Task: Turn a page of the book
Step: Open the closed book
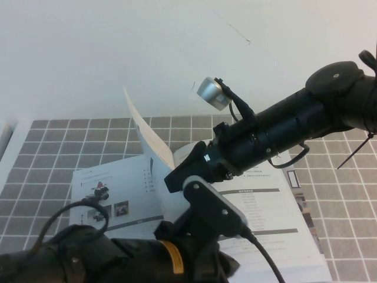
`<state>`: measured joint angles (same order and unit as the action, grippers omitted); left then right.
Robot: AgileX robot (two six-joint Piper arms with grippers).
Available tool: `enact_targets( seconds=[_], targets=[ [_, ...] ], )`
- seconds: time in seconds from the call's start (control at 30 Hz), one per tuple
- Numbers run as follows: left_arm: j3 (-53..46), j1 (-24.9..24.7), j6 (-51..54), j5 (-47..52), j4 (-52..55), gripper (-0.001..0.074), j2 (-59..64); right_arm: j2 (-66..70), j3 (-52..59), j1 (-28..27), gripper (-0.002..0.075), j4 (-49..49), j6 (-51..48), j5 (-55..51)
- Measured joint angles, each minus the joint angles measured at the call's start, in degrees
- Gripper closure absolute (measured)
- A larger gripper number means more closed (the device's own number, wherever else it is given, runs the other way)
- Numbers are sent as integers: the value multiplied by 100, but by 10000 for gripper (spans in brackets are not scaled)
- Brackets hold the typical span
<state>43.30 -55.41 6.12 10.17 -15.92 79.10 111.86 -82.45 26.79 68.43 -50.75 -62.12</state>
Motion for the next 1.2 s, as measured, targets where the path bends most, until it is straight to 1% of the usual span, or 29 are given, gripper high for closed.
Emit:
enact_targets(
  seconds=[0.2, 0.3, 0.57, 0.67, 0.8, 0.9, 1.0, 1.2],
  targets=[
    [0, 730, -218, 363, 108, 739, 0, 0, 0, 0, 335, -9, 0, 0],
    [9, 906, -265, 529, 146, 739, 0, 0, 0, -23, 335, -9, 0, 0],
    [9, 932, -291, 738, 174, 739, 0, -72, -491, -354, 335, -163, 61, -147],
    [9, 932, -494, 873, 195, 739, 0, -86, -560, -442, 335, -654, 198, -122],
    [9, 932, -567, 985, 250, 739, 0, -73, -540, -465, 335, -1840, 678, 16],
    [9, 932, -612, 1000, 274, 739, 0, -7, -439, -465, 335, -2396, 899, 32],
    [9, 932, -723, 1000, 287, 739, 0, 54, -268, -465, 337, -2605, 1016, 63],
    [9, 932, -818, 1023, 287, 739, 0, 204, 225, -465, 338, -2680, 1074, 409]
  ],
)
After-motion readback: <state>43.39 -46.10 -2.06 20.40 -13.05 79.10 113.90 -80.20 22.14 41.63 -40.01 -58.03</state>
